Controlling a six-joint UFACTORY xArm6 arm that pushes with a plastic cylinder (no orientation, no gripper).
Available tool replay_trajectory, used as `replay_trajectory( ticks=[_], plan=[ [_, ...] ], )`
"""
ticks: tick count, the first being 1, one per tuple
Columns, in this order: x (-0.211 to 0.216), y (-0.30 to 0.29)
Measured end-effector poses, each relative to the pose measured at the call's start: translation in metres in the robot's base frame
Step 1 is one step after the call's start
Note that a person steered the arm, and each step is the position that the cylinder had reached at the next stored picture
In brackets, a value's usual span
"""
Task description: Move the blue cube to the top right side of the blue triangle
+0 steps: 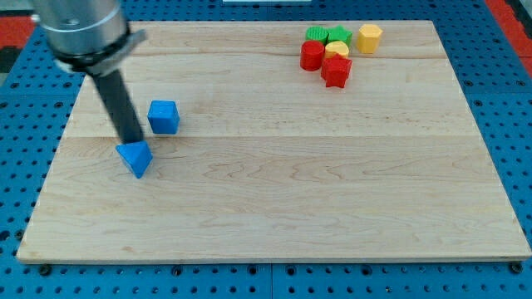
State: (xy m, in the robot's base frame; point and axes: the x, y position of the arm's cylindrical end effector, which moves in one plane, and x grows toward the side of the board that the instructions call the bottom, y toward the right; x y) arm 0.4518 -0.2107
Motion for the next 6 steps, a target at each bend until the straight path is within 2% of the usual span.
replay_trajectory(
  ticks=[1,2,3,4,5,6],
  plan=[
    [-0.029,-0.011],
    [-0.071,0.09],
    [-0.073,0.167],
    [-0.06,0.133],
    [-0.06,0.058],
    [-0.039,0.029]
  ],
)
